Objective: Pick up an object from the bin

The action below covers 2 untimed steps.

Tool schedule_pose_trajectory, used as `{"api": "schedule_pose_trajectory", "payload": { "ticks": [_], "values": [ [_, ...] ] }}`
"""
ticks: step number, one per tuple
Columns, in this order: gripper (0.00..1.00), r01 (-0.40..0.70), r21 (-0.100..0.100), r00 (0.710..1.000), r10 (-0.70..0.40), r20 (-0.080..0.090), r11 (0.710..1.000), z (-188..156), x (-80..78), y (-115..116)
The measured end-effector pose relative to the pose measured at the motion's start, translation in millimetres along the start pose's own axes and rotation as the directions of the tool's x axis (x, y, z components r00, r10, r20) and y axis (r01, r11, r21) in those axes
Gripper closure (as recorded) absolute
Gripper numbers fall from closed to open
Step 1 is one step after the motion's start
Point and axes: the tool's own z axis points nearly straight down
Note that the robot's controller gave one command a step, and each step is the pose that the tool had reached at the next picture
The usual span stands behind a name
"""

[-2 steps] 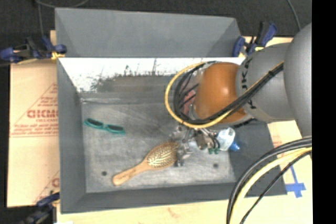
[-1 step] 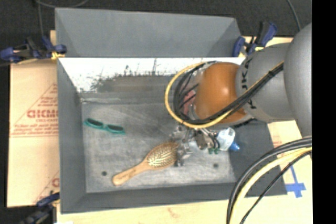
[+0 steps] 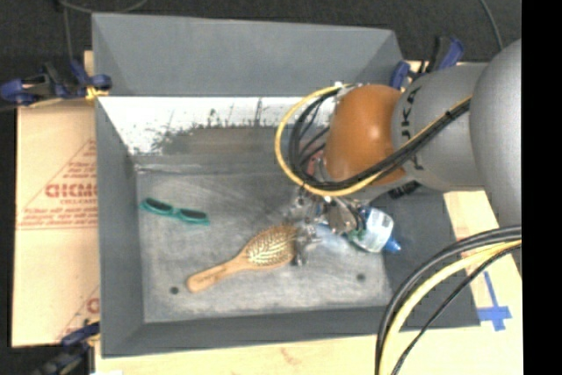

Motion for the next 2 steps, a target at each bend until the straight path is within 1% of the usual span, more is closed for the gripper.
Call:
{"api": "schedule_pose_trajectory", "payload": {
  "ticks": [1,2],
  "values": [
    [1.0,0.06,0.004,0.998,-0.06,0.01,0.998,-142.8,9.2,7.5],
    [0.0,0.062,0.004,0.998,-0.062,0.008,0.998,-142.1,9.7,7.5]
  ]
}}
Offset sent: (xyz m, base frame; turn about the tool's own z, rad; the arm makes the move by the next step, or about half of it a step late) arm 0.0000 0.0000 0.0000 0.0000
